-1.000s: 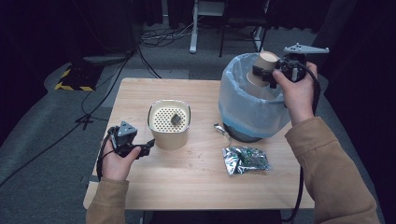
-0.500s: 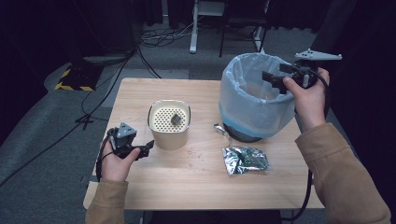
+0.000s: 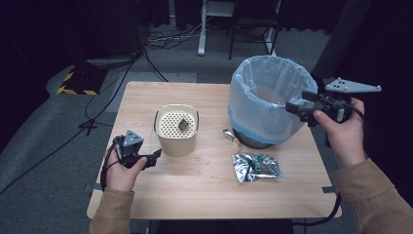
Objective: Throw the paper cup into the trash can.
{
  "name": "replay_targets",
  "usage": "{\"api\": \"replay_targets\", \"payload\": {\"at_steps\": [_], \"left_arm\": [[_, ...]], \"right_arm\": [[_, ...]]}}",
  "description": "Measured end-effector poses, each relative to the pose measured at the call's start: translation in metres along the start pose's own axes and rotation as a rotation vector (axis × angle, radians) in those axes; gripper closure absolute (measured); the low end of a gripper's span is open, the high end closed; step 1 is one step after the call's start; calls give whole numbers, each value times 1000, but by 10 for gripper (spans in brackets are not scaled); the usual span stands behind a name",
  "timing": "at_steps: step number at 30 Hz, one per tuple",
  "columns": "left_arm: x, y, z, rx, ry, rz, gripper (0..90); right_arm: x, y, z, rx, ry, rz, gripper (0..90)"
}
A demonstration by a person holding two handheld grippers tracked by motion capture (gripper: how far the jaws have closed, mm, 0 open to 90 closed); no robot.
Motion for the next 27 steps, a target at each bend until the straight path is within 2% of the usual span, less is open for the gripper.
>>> {"api": "replay_targets", "payload": {"at_steps": [2,4,5,6,7,8,9,11,13,14,15,16,18,20,21,22,23,24,27], "left_arm": [[1,1,1,2,0,3,215],[2,1,1,2,-4,2,214],[3,1,1,2,-5,0,215],[4,1,1,5,-5,12,215],[5,1,0,-1,-8,7,215],[5,1,0,-1,-8,7,215],[6,1,-1,3,-13,8,215],[7,1,-1,3,-19,4,215],[8,1,-1,5,-20,6,215],[8,0,-2,0,-19,5,215],[8,0,-2,-1,-20,7,215],[8,0,-2,0,-21,10,215],[9,-1,-3,-1,-24,10,214],[10,0,-3,0,-30,6,215],[11,0,-3,0,-29,5,215],[11,0,-3,0,-29,5,214],[11,-1,-3,-1,-27,8,215],[11,-1,-3,-1,-27,8,215],[11,0,-3,0,-28,6,215]], "right_arm": [[15,-3,5,-13,-18,-2,249],[21,-4,6,-18,-28,-4,251],[34,-6,7,-25,-46,-8,251],[42,-6,7,-31,-60,-6,251],[49,-7,5,-34,-66,-17,250],[49,-7,5,-34,-66,-17,250],[65,-5,3,-31,-85,-23,246],[72,-4,1,-28,-84,-40,243],[86,-3,-3,-40,-87,-68,239],[99,-2,-7,-48,-98,-93,237],[99,-2,-7,-48,-98,-93,237],[112,-1,-9,-36,-119,-91,233],[118,0,-11,-31,-130,-87,229],[131,1,-13,-22,-155,-92,222],[145,2,-17,-17,-173,-107,208],[145,2,-17,-17,-173,-107,208],[158,3,-20,-9,-197,-118,193],[158,3,-20,-9,-197,-118,193],[182,6,-27,7,-235,-125,180]]}}
Point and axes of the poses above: each handheld gripper's, and its own axes: z roughly backward along the jaws, x roughly out of its underside, y roughly to its right, the point moved 9 cm from there along -z, roughly forward along the jaws, and after that the axes turned 7 degrees about -x, right-handed, at the moved point
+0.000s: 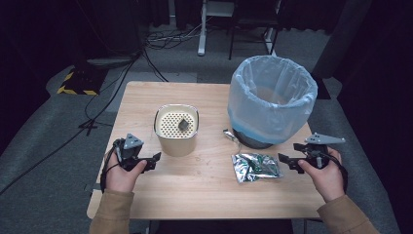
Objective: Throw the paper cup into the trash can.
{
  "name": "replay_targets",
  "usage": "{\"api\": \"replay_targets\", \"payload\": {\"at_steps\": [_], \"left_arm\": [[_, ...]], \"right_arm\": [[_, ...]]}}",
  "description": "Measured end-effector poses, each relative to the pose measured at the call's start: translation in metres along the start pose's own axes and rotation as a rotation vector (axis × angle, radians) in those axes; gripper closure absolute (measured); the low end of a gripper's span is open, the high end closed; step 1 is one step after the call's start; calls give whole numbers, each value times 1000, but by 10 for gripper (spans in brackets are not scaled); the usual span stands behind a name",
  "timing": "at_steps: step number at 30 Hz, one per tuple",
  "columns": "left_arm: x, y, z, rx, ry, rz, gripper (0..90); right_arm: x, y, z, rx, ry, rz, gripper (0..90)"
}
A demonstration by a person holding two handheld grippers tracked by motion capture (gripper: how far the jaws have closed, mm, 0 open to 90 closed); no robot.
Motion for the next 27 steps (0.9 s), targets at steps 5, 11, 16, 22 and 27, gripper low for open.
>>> {"api": "replay_targets", "payload": {"at_steps": [5,11,16,22,27], "left_arm": [[2,-1,-1,-3,-7,2,214],[3,-1,-1,-9,-8,1,215],[6,-1,-1,-5,-17,10,215],[6,-2,-1,-9,-15,10,215],[7,-4,0,-9,-12,11,215]], "right_arm": [[17,7,-9,23,-36,-1,166],[42,11,-25,21,-84,-31,158],[61,14,-40,15,-119,-66,159],[72,12,-54,16,-147,-78,159],[75,10,-58,27,-151,-67,152]]}}
Point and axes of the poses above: each handheld gripper's, and its own axes: z roughly backward along the jaws, x roughly out of its underside, y roughly to its right, the point moved 9 cm from there along -z, roughly forward along the jaws, and after that the axes turned 7 degrees about -x, right-handed, at the moved point
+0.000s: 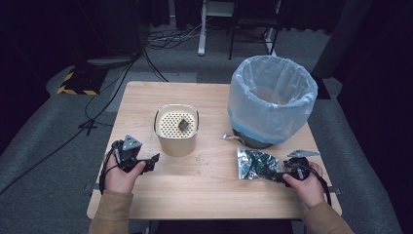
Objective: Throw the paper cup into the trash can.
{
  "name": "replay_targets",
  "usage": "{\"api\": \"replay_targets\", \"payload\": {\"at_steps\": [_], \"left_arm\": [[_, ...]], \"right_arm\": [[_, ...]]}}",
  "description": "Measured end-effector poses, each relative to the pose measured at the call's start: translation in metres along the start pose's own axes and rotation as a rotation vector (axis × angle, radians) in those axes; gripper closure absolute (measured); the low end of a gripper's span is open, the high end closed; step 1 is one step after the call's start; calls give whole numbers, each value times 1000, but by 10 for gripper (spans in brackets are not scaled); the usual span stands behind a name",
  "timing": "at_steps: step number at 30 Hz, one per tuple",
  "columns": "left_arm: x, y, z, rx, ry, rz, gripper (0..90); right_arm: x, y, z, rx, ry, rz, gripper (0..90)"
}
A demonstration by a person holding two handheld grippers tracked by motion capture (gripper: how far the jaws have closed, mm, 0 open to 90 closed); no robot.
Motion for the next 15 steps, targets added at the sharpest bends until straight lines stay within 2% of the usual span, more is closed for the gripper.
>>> {"api": "replay_targets", "payload": {"at_steps": [6,7,8,10,11,12,15], "left_arm": [[0,0,-1,-2,-1,0,215],[0,-1,-1,-5,-2,-1,215],[0,0,-2,-3,-3,0,215],[-1,0,-2,0,-2,0,215],[-1,0,-2,0,-2,0,215],[0,1,-2,2,-3,3,215],[0,0,-2,-1,-3,2,215]], "right_arm": [[1,-2,-3,32,-4,48,152],[-1,-6,-6,14,2,52,152],[-1,-7,-7,16,1,60,153],[-1,-9,-10,39,-17,126,171],[-1,-9,-10,39,-17,126,171],[-3,-17,-12,18,-11,135,228],[-4,-20,-12,6,-14,146,307]]}}
Point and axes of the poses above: each handheld gripper's, and its own axes: z roughly backward along the jaws, x roughly out of its underside, y roughly to its right, the point moved 9 cm from there along -z, roughly forward along the jaws, and after that the axes turned 7 degrees about -x, right-handed, at the moved point
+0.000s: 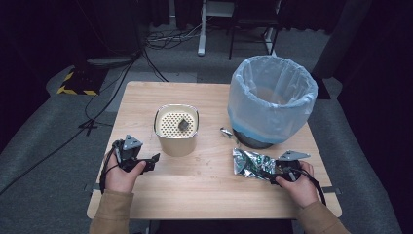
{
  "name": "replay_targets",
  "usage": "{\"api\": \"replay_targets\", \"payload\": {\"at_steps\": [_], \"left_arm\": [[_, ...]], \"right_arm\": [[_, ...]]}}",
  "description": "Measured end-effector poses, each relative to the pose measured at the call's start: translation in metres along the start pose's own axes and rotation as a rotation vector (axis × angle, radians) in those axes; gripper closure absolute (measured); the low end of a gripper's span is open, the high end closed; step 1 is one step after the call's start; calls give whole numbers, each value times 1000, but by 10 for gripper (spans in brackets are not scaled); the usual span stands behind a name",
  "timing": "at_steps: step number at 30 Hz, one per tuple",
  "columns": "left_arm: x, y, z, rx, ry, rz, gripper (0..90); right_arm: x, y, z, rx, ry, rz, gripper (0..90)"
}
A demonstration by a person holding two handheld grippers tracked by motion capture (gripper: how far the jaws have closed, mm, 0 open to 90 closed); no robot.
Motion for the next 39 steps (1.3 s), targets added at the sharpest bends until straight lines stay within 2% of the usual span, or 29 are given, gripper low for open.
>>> {"api": "replay_targets", "payload": {"at_steps": [2,3,4,5,6,7,8,11,12,14,17,18,20,21,24,33,39], "left_arm": [[0,0,0,2,0,1,215],[0,0,0,2,0,0,215],[0,0,0,-1,1,-1,215],[0,-1,1,-2,4,-1,215],[0,-2,1,-5,5,-2,215],[1,-1,1,2,3,5,215],[1,-2,2,-2,4,5,215],[1,-2,2,0,6,6,216],[1,-3,2,-2,7,6,216],[1,-3,2,-3,9,11,216],[1,-5,2,-5,9,6,216],[1,-5,2,-6,9,7,216],[1,-4,2,-1,10,11,216],[1,-4,2,-2,9,11,216],[0,-4,2,1,9,14,216],[0,-4,3,-2,12,14,216],[1,-5,3,-4,10,10,216]], "right_arm": [[-1,-3,0,-6,9,3,374],[-3,-3,1,0,23,20,540],[-3,-3,1,0,23,20,540],[-2,-6,2,-26,23,35,730],[-2,-6,2,-26,23,35,730],[-2,-8,2,-28,25,31,796],[-3,-12,1,-40,23,51,882],[-3,-13,2,-45,10,61,900],[-4,-15,2,-60,22,45,900],[-5,-15,3,-69,31,45,900],[-11,-17,10,-75,74,58,900],[-16,-17,16,-69,104,68,900],[-22,-20,24,-79,138,69,900],[-22,-20,24,-79,138,69,900],[-35,-24,40,-83,193,87,900],[-57,-35,66,-90,264,129,900],[-78,-39,90,-95,322,158,900]]}}
Point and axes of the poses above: each handheld gripper's, and its own axes: z roughly backward along the jaws, x roughly out of its underside, y roughly to its right, the point moved 9 cm from there along -z, roughly forward along the jaws, and after that the axes turned 7 degrees about -x, right-handed, at the moved point
